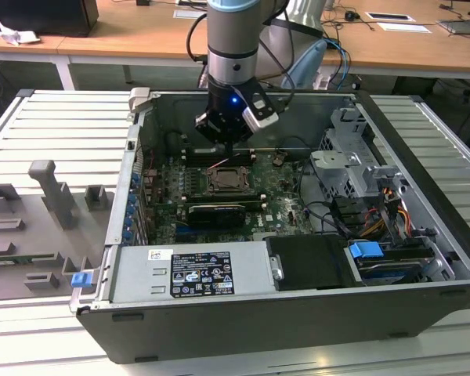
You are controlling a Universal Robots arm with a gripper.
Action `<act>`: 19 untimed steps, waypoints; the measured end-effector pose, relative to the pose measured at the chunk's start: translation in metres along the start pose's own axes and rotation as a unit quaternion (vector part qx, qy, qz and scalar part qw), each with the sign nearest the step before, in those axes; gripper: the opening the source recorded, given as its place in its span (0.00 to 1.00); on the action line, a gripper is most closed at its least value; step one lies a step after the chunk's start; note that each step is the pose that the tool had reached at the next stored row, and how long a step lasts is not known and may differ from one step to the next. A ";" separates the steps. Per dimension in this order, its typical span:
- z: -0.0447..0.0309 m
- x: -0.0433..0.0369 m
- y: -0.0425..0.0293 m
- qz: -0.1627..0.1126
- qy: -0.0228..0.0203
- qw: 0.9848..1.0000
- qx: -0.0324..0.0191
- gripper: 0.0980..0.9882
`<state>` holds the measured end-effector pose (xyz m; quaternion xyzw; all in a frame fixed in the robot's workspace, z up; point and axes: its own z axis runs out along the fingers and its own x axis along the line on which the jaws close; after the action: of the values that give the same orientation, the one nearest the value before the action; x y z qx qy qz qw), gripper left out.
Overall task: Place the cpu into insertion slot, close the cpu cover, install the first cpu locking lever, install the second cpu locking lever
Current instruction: 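Install the first cpu locking lever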
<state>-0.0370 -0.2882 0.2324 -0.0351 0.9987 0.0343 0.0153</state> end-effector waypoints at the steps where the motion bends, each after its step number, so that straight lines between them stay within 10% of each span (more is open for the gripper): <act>1: 0.0013 -0.0001 0.0018 0.000 0.000 1.000 -0.001 0.01; 19: 0.0221 -0.0112 0.0048 0.010 -0.001 1.000 0.001 0.01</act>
<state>-0.0255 -0.2811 0.2110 -0.0255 0.9990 0.0335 0.0158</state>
